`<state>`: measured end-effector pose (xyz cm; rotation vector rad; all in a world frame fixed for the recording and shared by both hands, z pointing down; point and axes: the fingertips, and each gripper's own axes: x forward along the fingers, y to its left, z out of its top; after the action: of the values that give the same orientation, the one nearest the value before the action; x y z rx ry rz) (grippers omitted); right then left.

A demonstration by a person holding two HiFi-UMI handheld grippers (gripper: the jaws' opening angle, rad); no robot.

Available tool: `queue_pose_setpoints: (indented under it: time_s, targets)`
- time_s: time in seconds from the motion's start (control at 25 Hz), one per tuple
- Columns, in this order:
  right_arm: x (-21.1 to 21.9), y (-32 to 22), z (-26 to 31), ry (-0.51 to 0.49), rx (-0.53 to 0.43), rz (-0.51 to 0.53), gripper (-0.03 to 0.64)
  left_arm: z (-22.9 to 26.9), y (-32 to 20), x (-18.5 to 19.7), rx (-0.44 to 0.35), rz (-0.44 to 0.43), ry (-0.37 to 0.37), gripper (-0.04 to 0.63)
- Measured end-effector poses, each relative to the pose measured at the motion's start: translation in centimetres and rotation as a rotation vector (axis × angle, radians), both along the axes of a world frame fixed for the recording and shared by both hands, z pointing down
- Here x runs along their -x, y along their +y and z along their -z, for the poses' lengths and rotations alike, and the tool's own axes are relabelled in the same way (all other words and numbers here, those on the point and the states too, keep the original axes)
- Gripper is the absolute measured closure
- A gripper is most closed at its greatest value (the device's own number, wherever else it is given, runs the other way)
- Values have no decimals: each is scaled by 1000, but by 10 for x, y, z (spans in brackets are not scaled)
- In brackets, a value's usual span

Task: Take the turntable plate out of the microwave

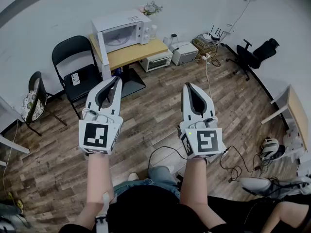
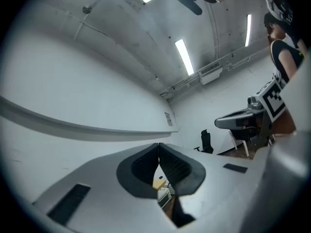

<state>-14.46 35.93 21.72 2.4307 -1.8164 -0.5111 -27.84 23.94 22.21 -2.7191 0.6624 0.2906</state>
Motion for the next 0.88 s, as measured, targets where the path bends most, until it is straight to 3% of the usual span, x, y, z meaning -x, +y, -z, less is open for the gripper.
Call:
queue_pose_setpoints:
  time_s: [0.12,0.4,0.44,0.48,0.52,0.68,0.88]
  targets:
    - [5,4,-1,-29,-34,15,601,-3,1,9,-14,23,-8,583]
    - [15,-9,-2,-20,-43,64,596,-10,-5,16,50,24,21,581]
    - [14,-12,-4,-38,-44,84,556,-13,-7,15,53,30,15,571]
    - [13,-16,-7,-61,-38,104,412,-17,-9,13,59,34,2,511]
    - [11,-21,-10,-84,-29,117,312,-21,-12,10,70,34,-10,427]
    - [-8,-35,-28,-151,36,116,270,-29,-24,-7,154,25,-9,218]
    - [-46,-51,-37,-197,71,111,272,-35,-44,-37,210,44,7,196]
